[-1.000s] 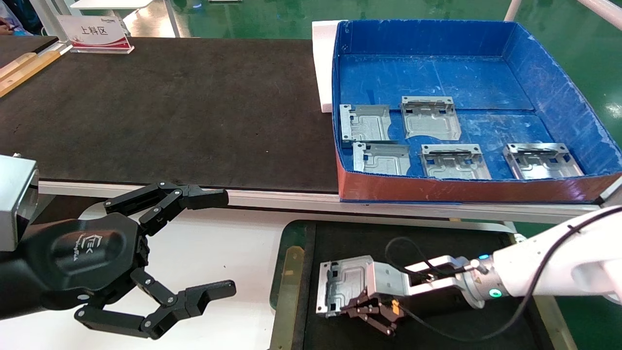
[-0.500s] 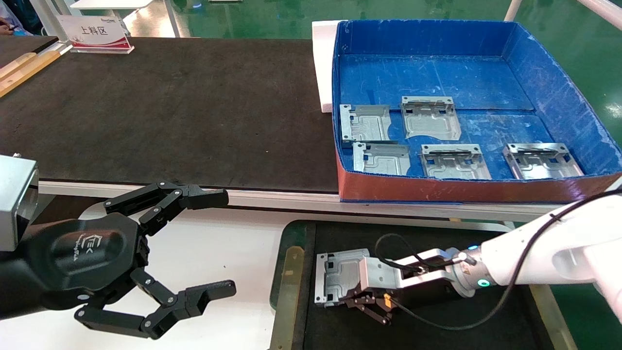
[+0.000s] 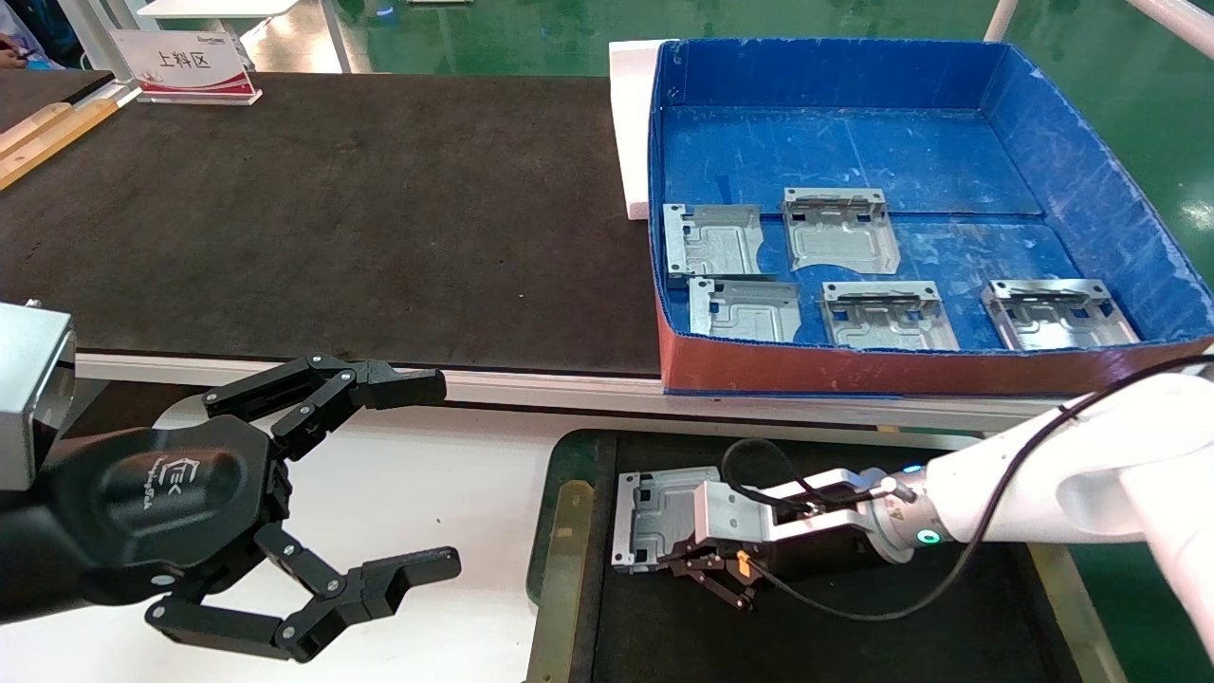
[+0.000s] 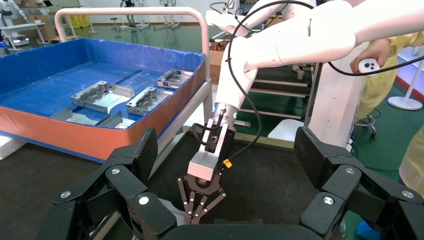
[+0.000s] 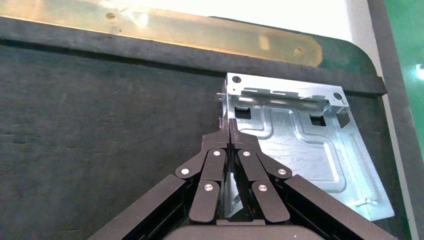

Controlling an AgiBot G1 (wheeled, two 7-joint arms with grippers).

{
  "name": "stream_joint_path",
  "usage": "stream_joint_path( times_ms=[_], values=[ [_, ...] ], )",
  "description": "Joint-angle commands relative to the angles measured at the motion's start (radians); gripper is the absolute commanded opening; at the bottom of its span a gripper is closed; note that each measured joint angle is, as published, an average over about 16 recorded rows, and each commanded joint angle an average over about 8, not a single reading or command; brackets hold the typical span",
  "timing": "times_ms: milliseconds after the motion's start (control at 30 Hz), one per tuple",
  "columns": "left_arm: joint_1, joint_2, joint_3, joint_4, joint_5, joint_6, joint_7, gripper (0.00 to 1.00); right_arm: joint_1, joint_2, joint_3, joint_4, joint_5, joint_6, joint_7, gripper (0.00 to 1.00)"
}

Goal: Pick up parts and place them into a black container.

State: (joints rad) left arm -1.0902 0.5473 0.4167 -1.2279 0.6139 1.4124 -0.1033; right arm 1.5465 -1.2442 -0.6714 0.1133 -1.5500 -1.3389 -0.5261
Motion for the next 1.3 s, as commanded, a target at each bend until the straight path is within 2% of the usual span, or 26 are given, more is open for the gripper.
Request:
stream_joint_path(
  times_ms=[33, 133, 167, 367, 400, 433, 800, 1167, 1300],
  values=[
    [0.000, 0.000, 0.000, 0.000, 0.000, 0.000, 0.000, 1.00, 0.002, -0.003, 0.001, -0.013, 0.001, 0.005, -0.007, 0.00],
    [0.000, 0.000, 0.000, 0.000, 0.000, 0.000, 0.000, 1.00, 0.005, -0.007, 0.001, -0.027, 0.001, 0.008, -0.015, 0.03],
    [0.000, 0.000, 0.000, 0.000, 0.000, 0.000, 0.000, 1.00, 0.006, -0.008, 0.002, -0.031, 0.002, 0.008, -0.017, 0.12],
    [0.000, 0.000, 0.000, 0.000, 0.000, 0.000, 0.000, 1.00, 0.012, -0.012, 0.005, -0.053, 0.006, 0.010, -0.032, 0.87],
    [0.000, 0.000, 0.000, 0.000, 0.000, 0.000, 0.000, 1.00, 0.012, -0.013, 0.005, -0.056, 0.007, 0.011, -0.034, 0.97],
    [0.000, 0.000, 0.000, 0.000, 0.000, 0.000, 0.000, 1.00, 0.013, -0.013, 0.005, -0.059, 0.007, 0.011, -0.036, 1.00],
    [0.000, 0.000, 0.000, 0.000, 0.000, 0.000, 0.000, 1.00, 0.030, -0.012, 0.009, -0.078, 0.013, -0.007, -0.058, 1.00],
    [0.000, 0.000, 0.000, 0.000, 0.000, 0.000, 0.000, 1.00, 0.086, 0.038, 0.023, -0.041, 0.037, -0.204, -0.125, 1.00],
    [0.000, 0.000, 0.000, 0.000, 0.000, 0.000, 0.000, 1.00, 0.096, 0.053, 0.029, -0.005, 0.064, -0.254, -0.150, 1.00]
  ],
)
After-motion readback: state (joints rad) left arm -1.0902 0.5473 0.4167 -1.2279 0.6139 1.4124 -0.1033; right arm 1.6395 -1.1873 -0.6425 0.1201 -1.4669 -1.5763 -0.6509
